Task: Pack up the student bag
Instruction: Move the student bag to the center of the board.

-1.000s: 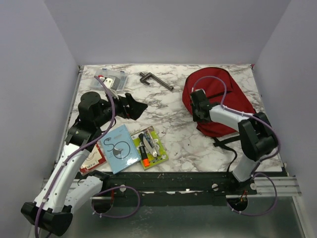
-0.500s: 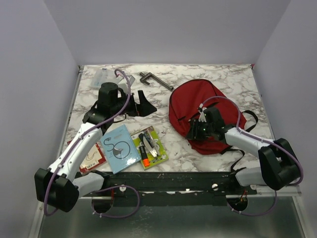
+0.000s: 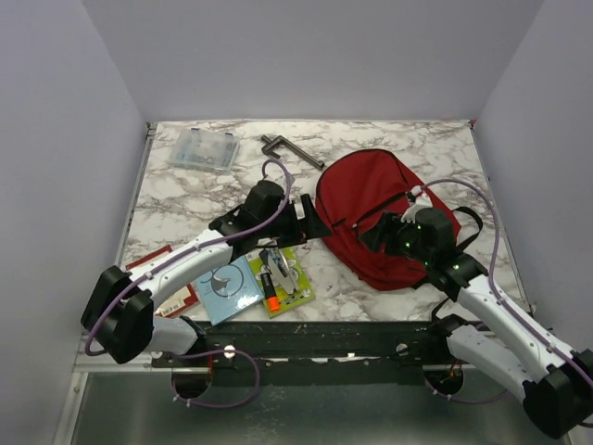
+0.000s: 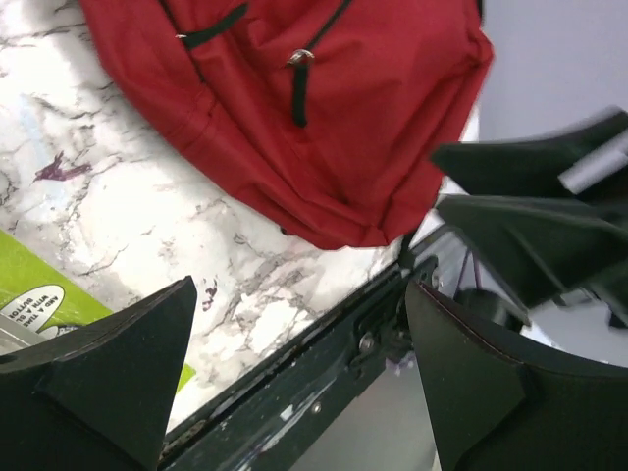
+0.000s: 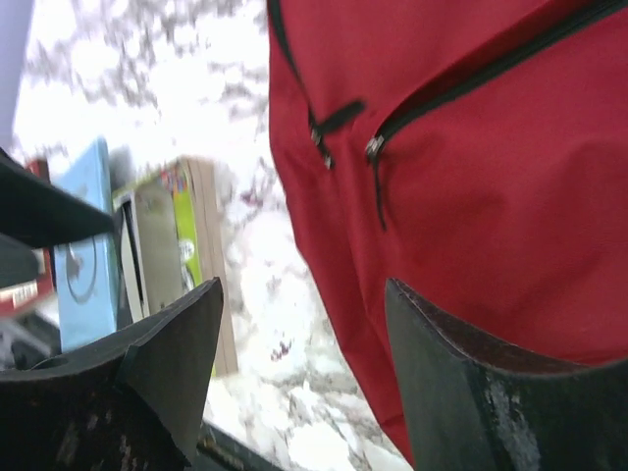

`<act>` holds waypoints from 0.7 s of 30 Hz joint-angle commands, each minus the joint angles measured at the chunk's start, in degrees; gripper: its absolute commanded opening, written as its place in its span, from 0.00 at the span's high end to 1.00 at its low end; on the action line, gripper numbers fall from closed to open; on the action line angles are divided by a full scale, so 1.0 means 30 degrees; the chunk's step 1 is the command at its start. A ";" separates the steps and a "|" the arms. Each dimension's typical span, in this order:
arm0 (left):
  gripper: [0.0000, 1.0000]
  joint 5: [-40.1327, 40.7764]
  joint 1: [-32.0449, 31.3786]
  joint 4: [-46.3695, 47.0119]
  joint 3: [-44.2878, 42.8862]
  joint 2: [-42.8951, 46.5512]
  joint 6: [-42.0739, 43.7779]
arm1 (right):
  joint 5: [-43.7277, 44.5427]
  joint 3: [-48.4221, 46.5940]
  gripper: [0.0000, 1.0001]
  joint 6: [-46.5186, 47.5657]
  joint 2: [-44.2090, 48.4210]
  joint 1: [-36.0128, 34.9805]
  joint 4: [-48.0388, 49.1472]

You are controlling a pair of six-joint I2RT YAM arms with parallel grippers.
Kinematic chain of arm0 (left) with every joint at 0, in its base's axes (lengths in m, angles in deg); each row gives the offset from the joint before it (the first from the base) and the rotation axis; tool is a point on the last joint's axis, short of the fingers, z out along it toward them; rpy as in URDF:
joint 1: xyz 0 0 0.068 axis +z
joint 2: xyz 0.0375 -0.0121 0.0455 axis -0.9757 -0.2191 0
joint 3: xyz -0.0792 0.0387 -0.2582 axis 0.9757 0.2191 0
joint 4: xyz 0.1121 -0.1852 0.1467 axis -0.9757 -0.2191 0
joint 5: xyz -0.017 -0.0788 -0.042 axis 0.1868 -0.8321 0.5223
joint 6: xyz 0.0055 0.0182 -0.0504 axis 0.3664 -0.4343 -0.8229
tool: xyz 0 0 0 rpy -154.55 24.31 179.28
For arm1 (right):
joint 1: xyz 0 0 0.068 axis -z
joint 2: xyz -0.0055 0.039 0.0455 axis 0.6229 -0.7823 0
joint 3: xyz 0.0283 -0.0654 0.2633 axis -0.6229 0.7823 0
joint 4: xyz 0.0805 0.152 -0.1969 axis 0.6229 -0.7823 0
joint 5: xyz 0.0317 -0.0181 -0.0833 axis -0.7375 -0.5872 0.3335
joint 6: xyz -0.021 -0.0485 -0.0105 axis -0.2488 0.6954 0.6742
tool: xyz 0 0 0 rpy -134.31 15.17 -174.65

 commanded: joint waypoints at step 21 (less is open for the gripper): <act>0.33 0.5962 -0.2639 -0.1908 -0.5058 -0.9144 -0.8175 | 0.3584 -0.0791 0.49 0.0102 -0.2758 -0.0030 0.1375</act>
